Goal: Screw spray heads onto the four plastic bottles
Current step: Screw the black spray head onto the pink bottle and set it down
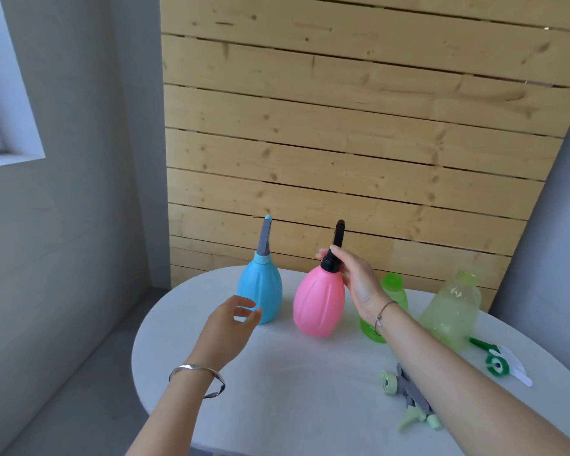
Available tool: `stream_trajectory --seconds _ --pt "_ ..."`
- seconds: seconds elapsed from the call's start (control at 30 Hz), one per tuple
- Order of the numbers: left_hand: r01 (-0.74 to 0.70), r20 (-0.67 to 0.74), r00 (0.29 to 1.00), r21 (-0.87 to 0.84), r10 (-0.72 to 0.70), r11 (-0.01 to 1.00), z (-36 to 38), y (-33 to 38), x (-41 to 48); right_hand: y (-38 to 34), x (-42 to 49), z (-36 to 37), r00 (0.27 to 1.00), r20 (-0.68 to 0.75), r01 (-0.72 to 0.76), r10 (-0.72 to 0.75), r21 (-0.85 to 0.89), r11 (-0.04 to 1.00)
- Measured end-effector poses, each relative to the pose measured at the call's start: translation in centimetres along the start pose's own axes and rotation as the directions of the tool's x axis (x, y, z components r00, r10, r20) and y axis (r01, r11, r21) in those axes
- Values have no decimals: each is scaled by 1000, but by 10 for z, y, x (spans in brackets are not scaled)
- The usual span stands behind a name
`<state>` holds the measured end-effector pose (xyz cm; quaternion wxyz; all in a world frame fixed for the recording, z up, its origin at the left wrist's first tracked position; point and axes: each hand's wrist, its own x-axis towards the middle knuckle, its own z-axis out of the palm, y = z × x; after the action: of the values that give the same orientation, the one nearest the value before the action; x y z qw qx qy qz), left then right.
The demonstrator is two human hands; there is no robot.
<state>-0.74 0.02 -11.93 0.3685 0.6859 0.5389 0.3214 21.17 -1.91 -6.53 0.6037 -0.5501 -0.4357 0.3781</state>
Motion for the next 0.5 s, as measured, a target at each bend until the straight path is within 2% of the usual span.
stream_trajectory --seconds 0.3,0.5 --pt "-29 -1 1000 -34 29 999 3 4 3 15 15 -3 1000 23 18 -16 -110 994" --pt "-38 27 999 -38 39 999 5 6 2 20 17 -11 1000 17 -15 17 -84 996"
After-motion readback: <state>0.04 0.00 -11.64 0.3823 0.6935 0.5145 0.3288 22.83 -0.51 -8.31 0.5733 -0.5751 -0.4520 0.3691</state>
